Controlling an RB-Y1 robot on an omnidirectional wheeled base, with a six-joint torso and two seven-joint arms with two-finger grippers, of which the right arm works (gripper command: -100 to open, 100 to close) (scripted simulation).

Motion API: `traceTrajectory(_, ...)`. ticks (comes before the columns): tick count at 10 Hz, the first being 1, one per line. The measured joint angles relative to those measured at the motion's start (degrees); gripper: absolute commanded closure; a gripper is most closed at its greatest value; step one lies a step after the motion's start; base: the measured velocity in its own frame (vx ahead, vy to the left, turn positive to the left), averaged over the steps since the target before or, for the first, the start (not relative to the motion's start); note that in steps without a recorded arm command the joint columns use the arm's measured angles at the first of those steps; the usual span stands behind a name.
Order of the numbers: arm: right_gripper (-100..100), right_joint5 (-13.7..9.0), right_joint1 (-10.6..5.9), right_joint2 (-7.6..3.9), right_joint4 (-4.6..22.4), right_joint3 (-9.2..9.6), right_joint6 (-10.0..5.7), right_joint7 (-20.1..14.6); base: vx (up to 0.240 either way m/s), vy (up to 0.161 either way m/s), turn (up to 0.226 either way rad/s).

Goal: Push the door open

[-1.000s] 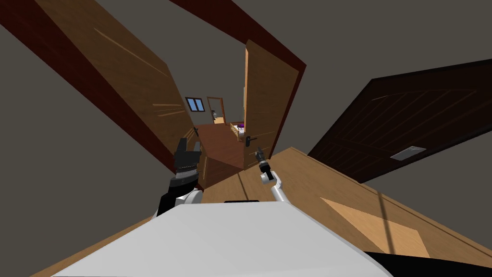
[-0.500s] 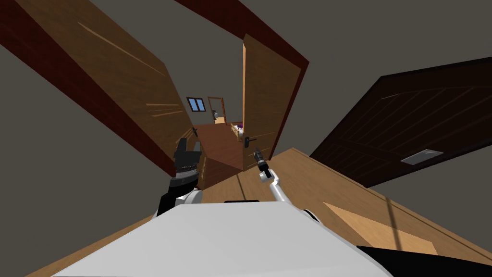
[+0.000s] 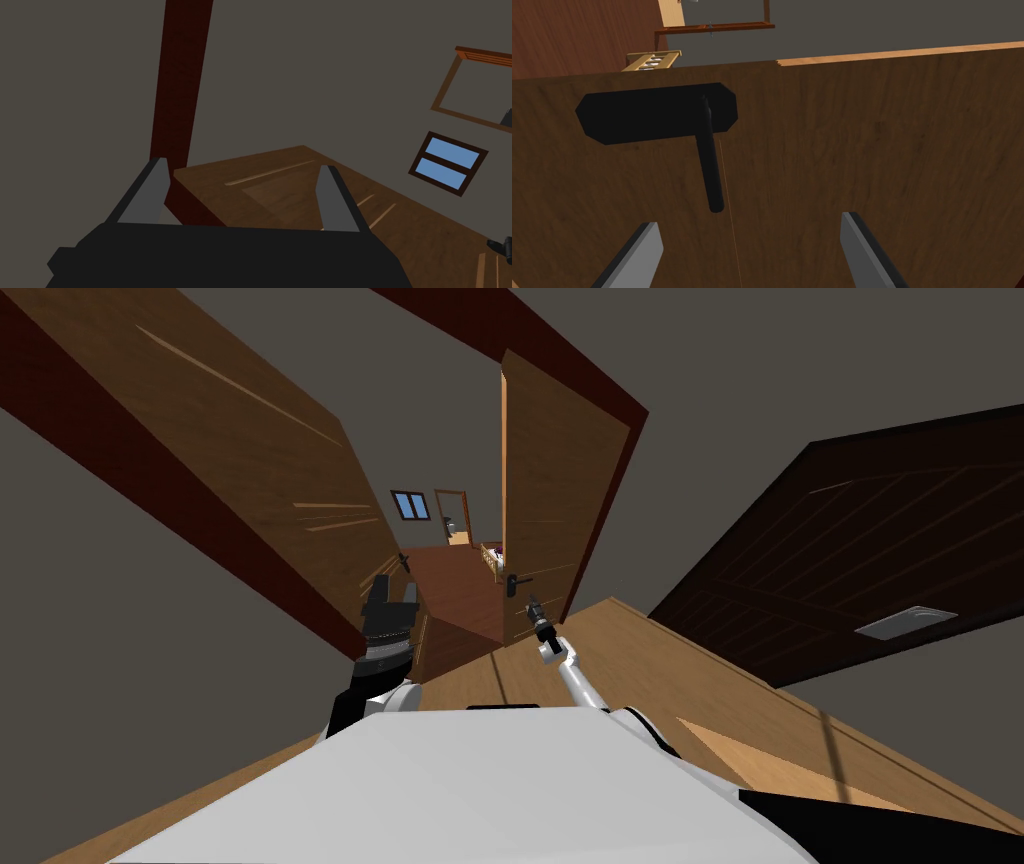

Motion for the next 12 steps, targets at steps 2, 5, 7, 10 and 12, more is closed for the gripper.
traceTrajectory(2, -100, 0.5, -1.7, -0.12, 2.5, 0.1, -0.17, -0.7, 0.046, -0.054, 0.025)
traceTrajectory(5, -100, 1.3, -4.82, -0.17, 7.7, 0.17, -0.89, -1.5, 0.072, -0.081, 0.041)
traceTrajectory(7, -100, 2.0, -6.64, -0.3, 10.7, 0.36, -1.14, -2.3, 0.062, -0.065, 0.038)
traceTrajectory(10, -100, 2.9, -9.59, -0.44, 15.1, 0.62, -1.33, -3.3, 0.078, -0.094, 0.041)
traceTrajectory(12, -100, 3.4, -11.23, -0.48, 17.7, 0.7, -1.49, -4.0, 0.059, -0.055, 0.022)
